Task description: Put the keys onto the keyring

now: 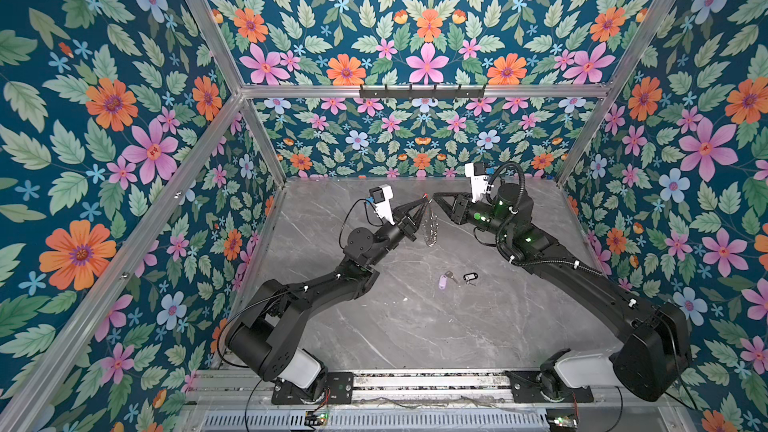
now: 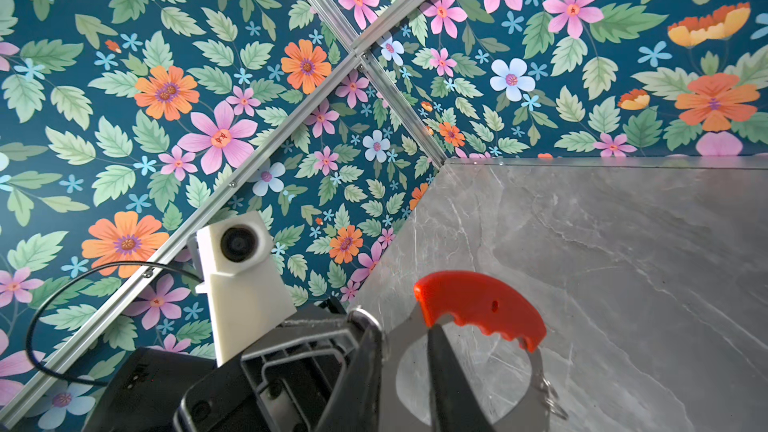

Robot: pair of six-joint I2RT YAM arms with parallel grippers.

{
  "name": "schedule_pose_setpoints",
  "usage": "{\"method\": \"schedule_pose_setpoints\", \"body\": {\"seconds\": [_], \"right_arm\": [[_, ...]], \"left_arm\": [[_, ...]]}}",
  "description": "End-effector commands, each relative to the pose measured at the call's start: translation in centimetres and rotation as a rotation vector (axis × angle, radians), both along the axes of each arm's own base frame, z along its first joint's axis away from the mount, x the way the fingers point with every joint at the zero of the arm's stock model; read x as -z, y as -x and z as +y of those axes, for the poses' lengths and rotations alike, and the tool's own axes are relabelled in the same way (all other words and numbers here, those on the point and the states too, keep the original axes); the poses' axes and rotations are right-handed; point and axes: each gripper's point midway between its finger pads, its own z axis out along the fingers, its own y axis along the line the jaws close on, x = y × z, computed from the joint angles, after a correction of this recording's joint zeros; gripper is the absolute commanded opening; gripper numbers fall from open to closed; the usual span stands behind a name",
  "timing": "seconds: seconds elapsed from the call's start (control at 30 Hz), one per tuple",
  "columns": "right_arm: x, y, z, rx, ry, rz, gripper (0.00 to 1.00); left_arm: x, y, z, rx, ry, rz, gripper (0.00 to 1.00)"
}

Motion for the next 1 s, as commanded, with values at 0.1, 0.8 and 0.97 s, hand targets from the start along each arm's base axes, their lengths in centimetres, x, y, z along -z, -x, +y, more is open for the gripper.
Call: {"method": "schedule_pose_setpoints", "body": {"seconds": [0.1,0.8,0.97], "right_arm": [[-1.5,0.3,0.9,-0.06,-0.062,-0.029,0.22],[-2.1,0.8,2.2,-0.149,-0.123,-0.021,0.0],[-2.4,0.9,2.0,-0.143,-0.121,-0.037,0.0]], "left_arm": [[-2.2,0.8,0.4,0.022,0.062,-0.057,0.0],[-2.1,0.5,0.4,0.045,0.077,-0.048,0.0],[-1.8,0.4,0.3,0.052,0.072,-0.043,0.0]]}}
